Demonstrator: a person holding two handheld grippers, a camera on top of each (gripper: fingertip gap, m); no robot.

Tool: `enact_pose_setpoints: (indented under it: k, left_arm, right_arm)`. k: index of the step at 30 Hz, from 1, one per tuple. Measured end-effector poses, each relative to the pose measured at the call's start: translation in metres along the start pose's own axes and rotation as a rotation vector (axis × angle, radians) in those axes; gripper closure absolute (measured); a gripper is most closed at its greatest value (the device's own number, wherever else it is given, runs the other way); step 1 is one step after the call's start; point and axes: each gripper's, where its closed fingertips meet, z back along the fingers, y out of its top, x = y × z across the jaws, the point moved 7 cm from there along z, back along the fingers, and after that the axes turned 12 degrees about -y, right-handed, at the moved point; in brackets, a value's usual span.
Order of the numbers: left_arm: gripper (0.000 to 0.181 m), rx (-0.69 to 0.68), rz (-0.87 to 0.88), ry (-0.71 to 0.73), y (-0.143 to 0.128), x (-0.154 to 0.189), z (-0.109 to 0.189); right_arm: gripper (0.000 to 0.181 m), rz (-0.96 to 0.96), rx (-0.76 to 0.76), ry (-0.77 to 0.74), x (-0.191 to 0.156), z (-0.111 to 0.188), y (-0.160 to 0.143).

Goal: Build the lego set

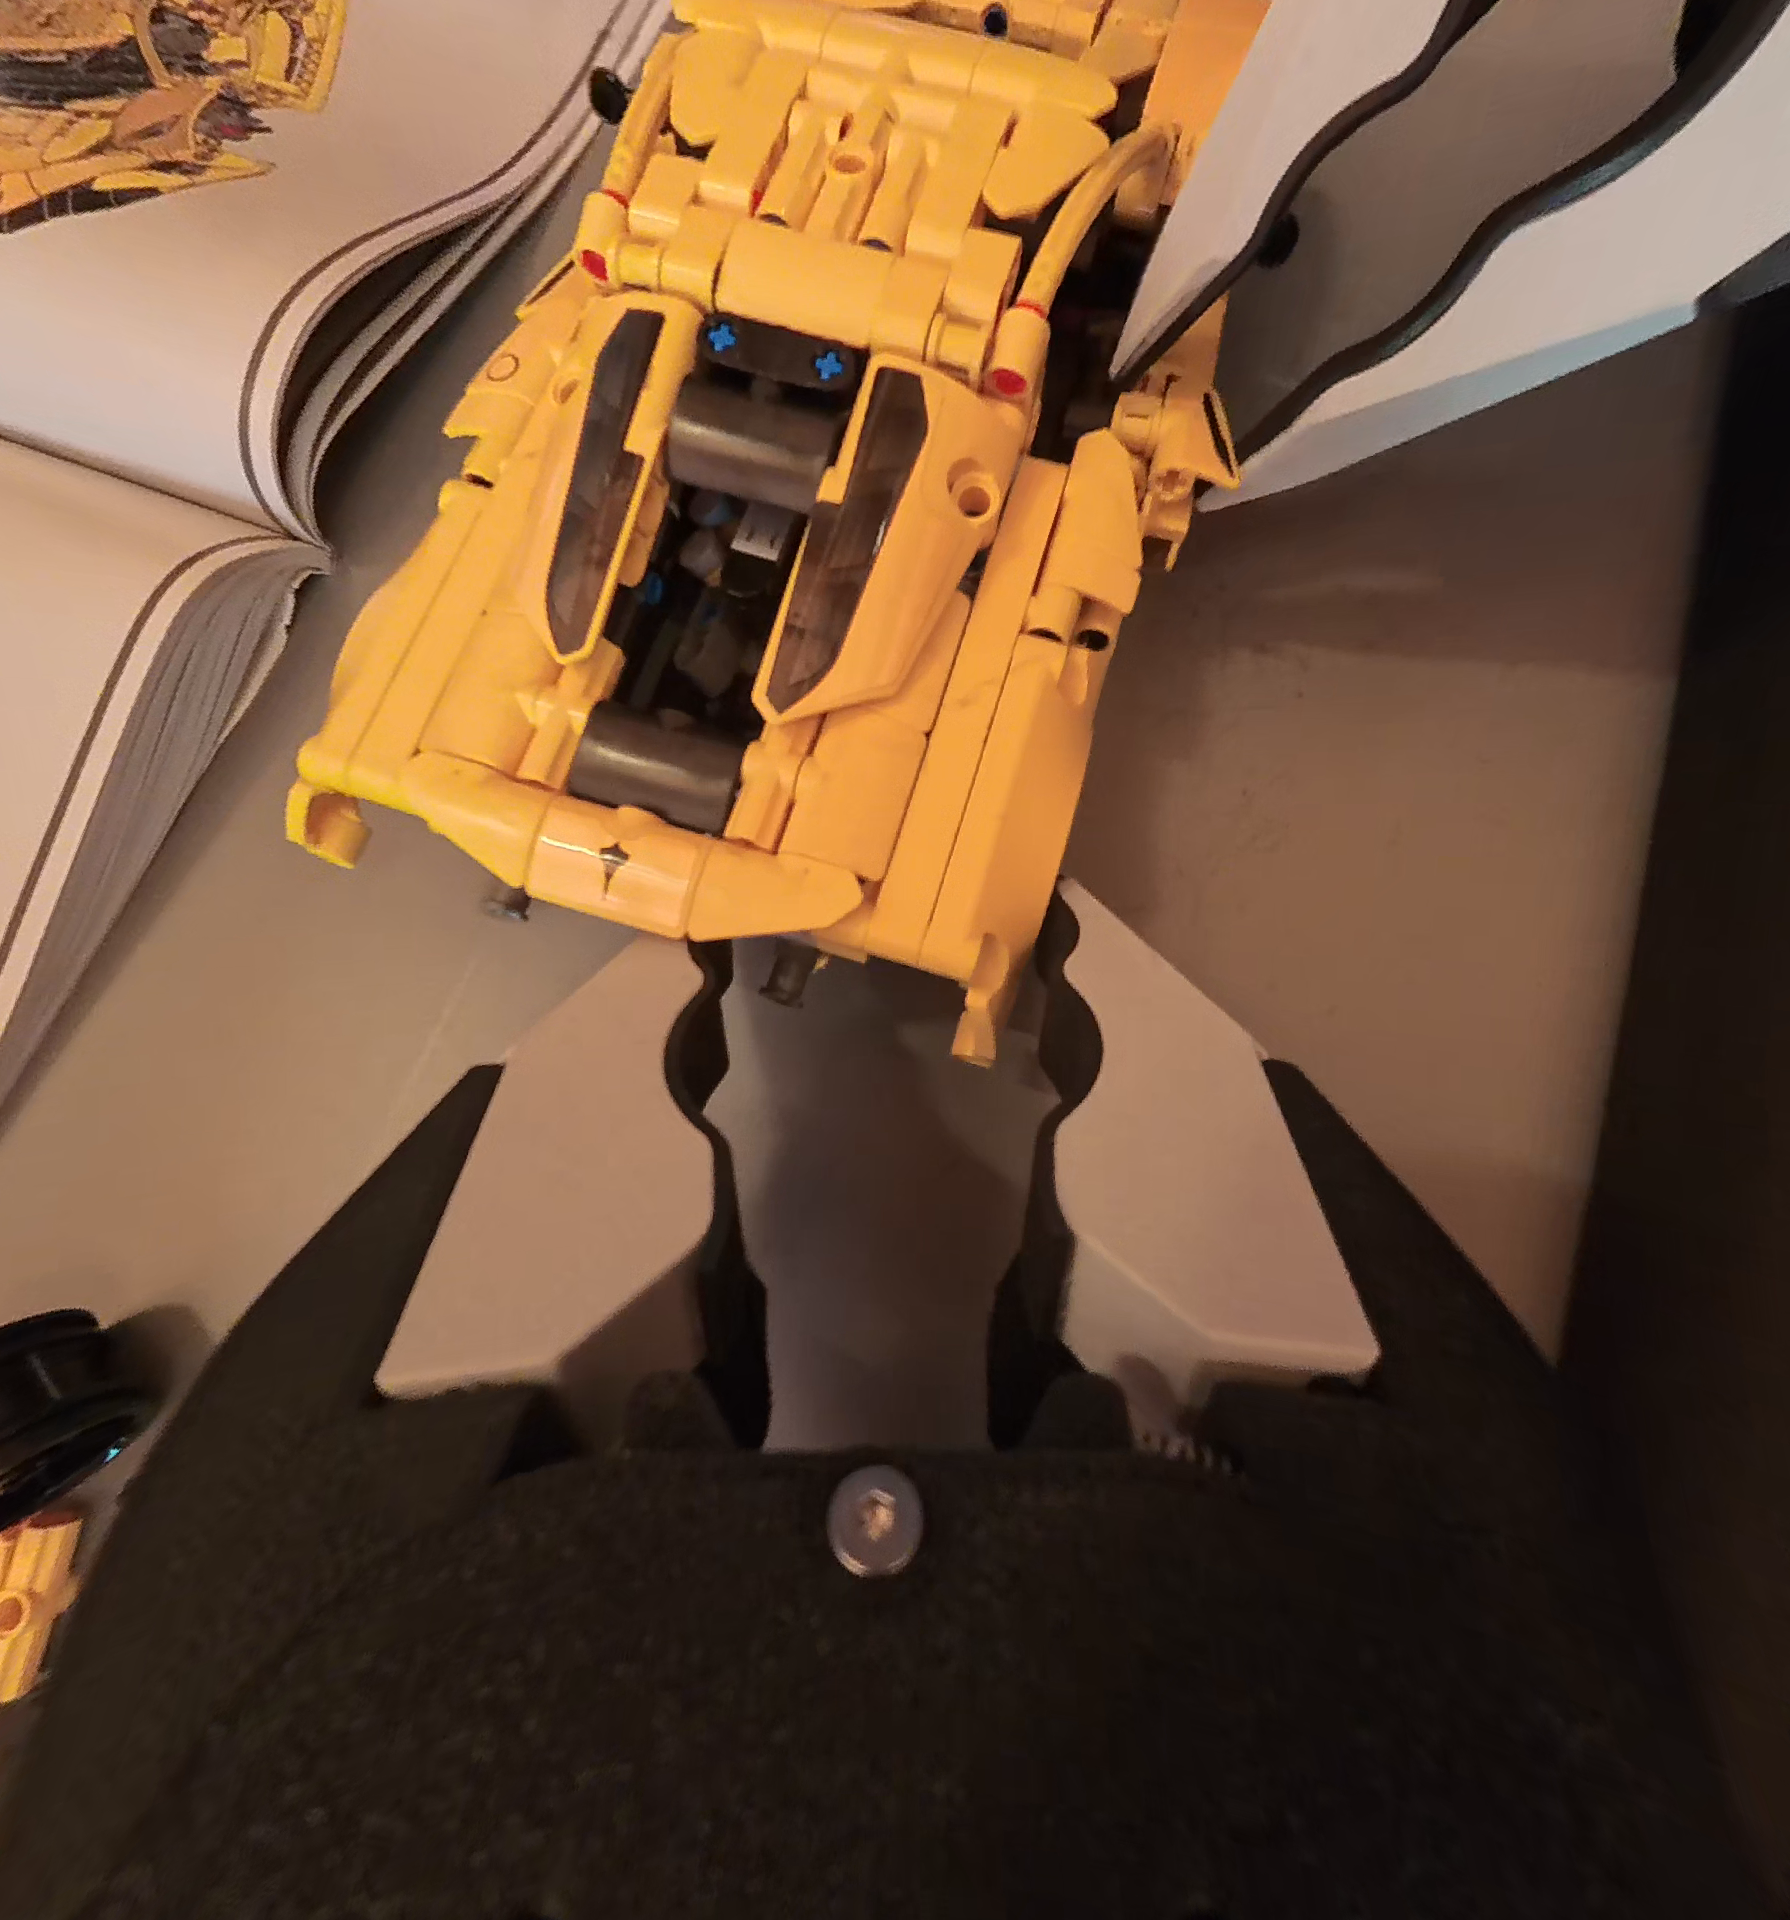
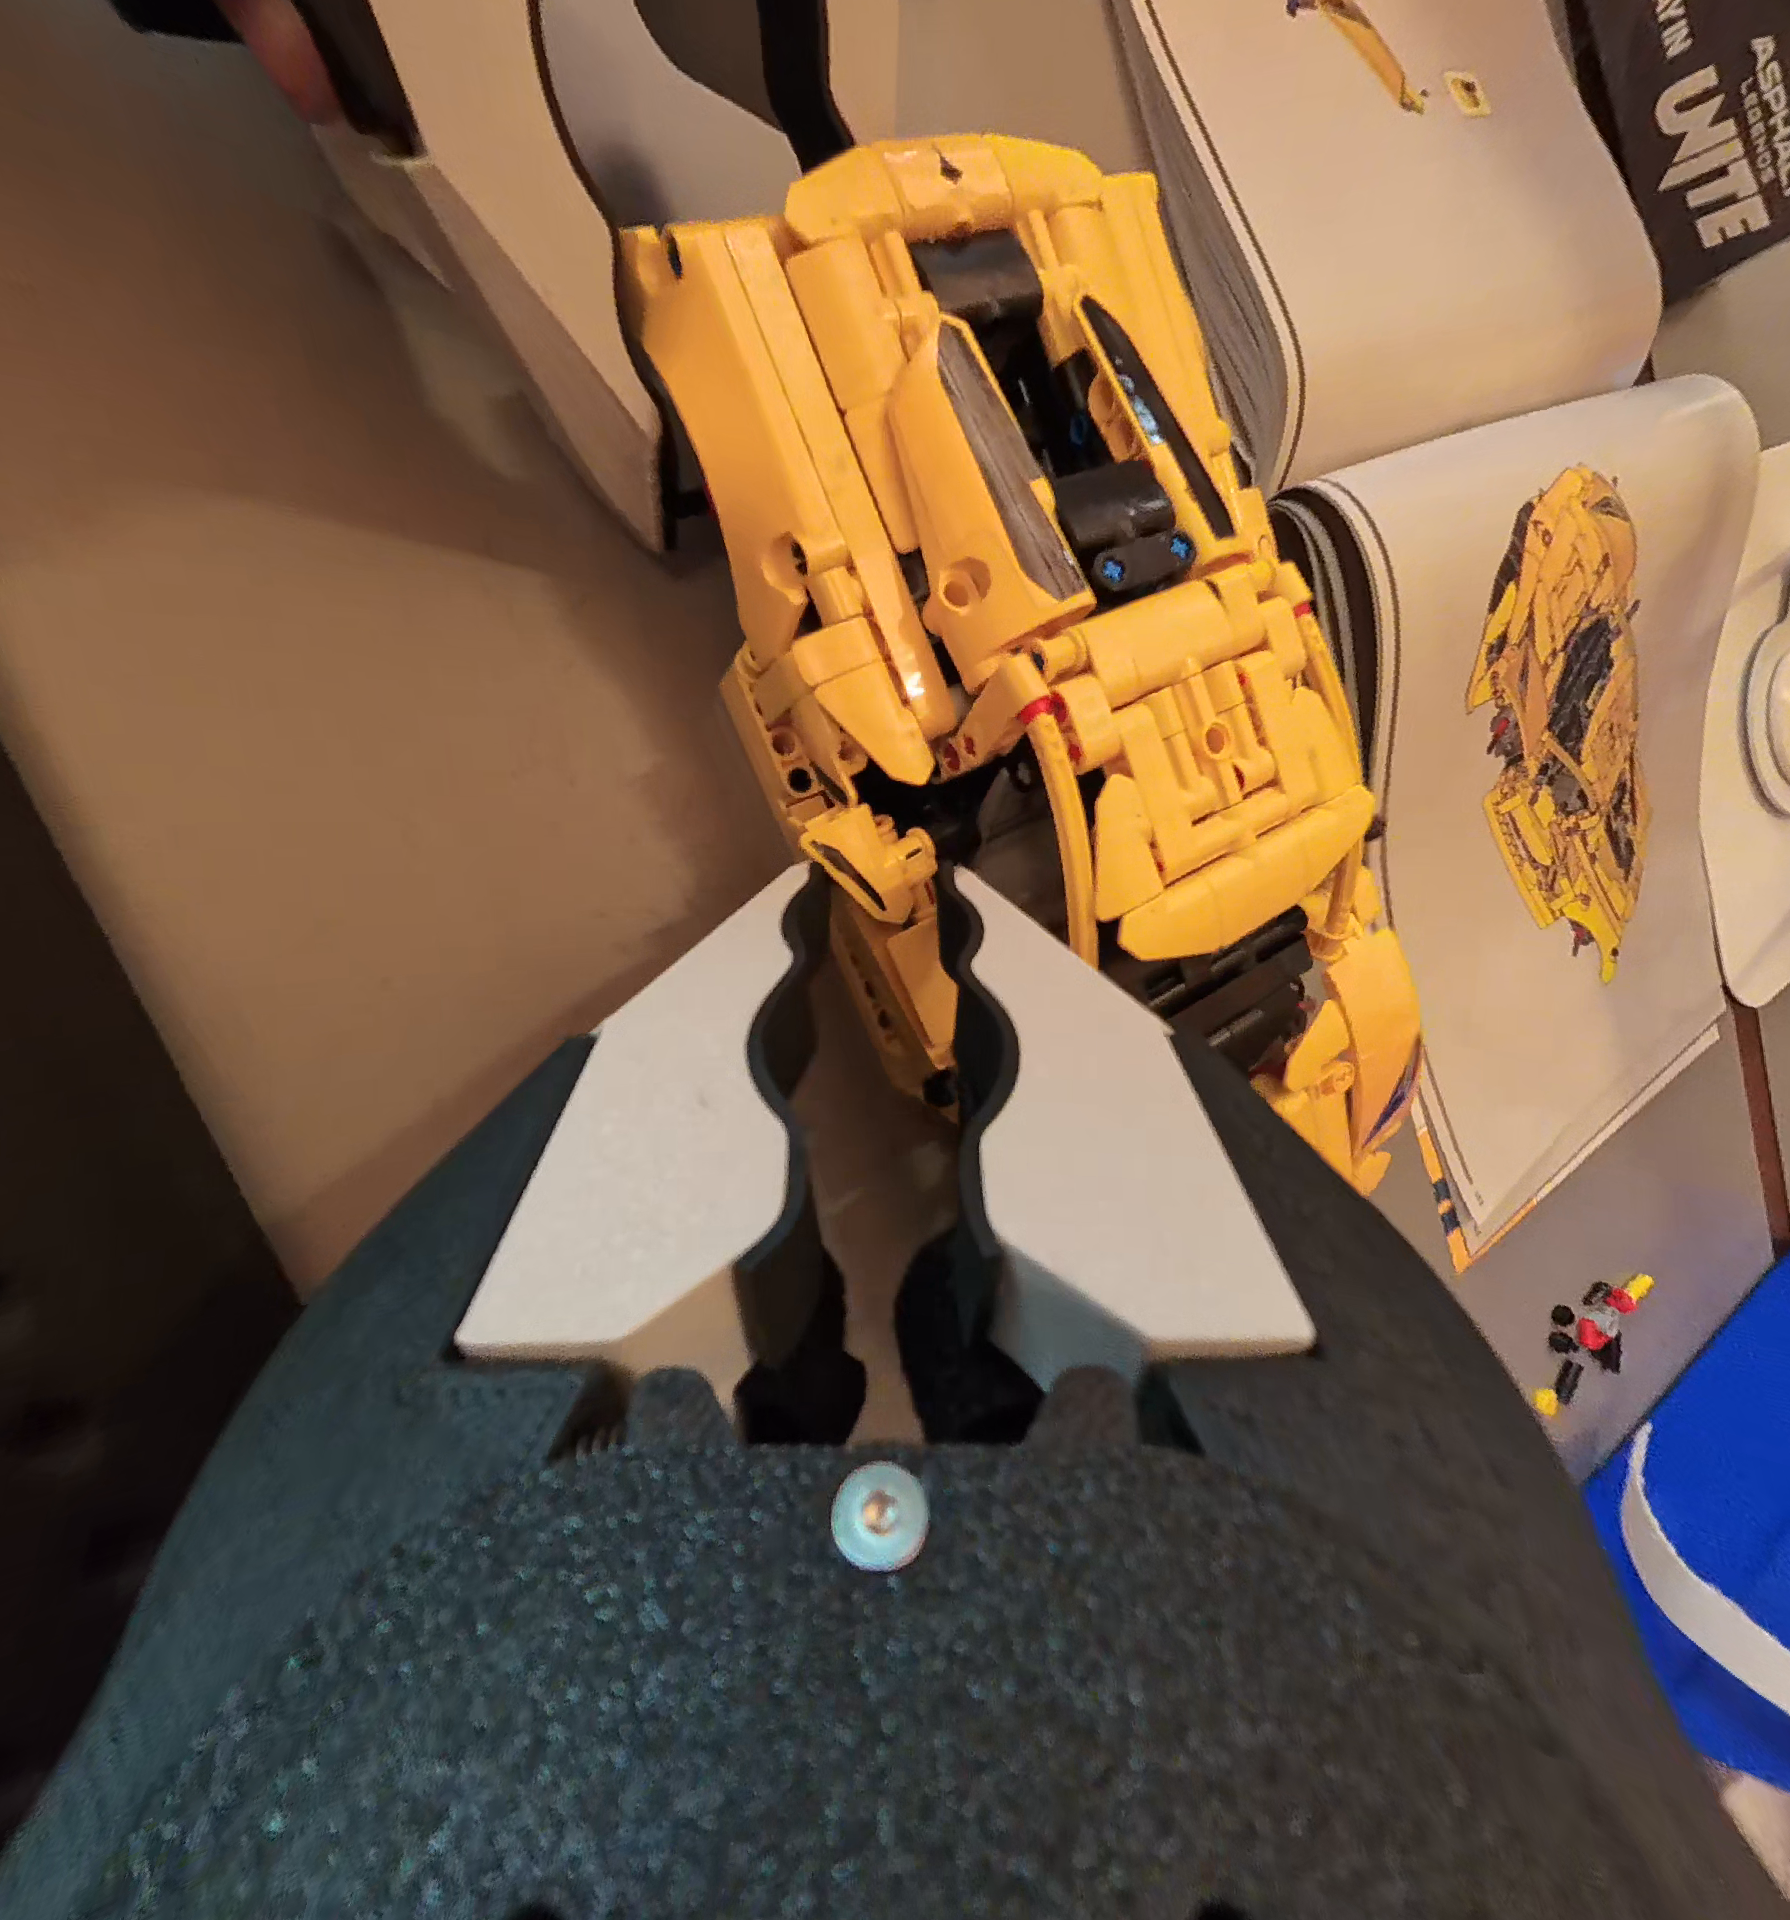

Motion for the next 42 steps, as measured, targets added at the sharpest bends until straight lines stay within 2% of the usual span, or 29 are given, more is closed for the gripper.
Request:
enact_pose_setpoints:
  k: [4, 5, 12, 20, 22, 26, 30, 32, 38, 42]
  left_arm:
    - [0.125, -0.005, 0.0, -0.001, -0.001, 0.0, -0.001]
    - [0.133, -0.016, -0.001, -0.001, -0.002, 0.0, -0.001]
    - [0.136, -0.037, -0.018, 0.011, -0.003, 0.0, -0.002]
    - [0.135, -0.016, 0.02, -0.031, -0.007, 0.004, 0.009]
    - [0.135, 0.038, 0.048, -0.062, -0.006, 0.005, 0.017]
    - [0.127, 0.081, 0.06, -0.096, 0.001, 0.005, 0.015]
    - [0.123, 0.089, 0.075, -0.093, 0.005, 0.003, 0.007]
    - [0.132, 0.093, 0.08, -0.083, 0.005, 0.001, 0.007]
    - [0.135, 0.092, 0.07, -0.085, 0.005, 0.001, 0.006]
    - [0.136, 0.094, 0.074, -0.089, 0.004, 0.001, 0.006]
  right_arm:
    - [0.163, 0.081, -0.086, -0.109, -0.002, 0.001, 0.003]
    - [0.165, 0.087, -0.091, -0.124, -0.002, 0.001, 0.003]
    - [0.17, -0.028, -0.063, -0.075, 0.008, 0.004, -0.003]
    - [0.17, -0.019, -0.053, -0.09, 0.006, 0.0, -0.004]
    - [0.169, -0.017, -0.022, -0.084, 0.005, 0.002, -0.006]
    - [0.146, 0.056, 0.072, -0.062, 0.001, 0.004, -0.013]
    - [0.148, 0.098, 0.13, -0.055, 0.006, -0.005, -0.013]
    - [0.154, 0.105, 0.123, -0.049, 0.007, -0.011, -0.013]
    - [0.155, -0.055, 0.094, 0.001, 0.014, -0.01, -0.017]
    - [0.155, -0.087, 0.046, -0.006, 0.015, -0.01, -0.015]
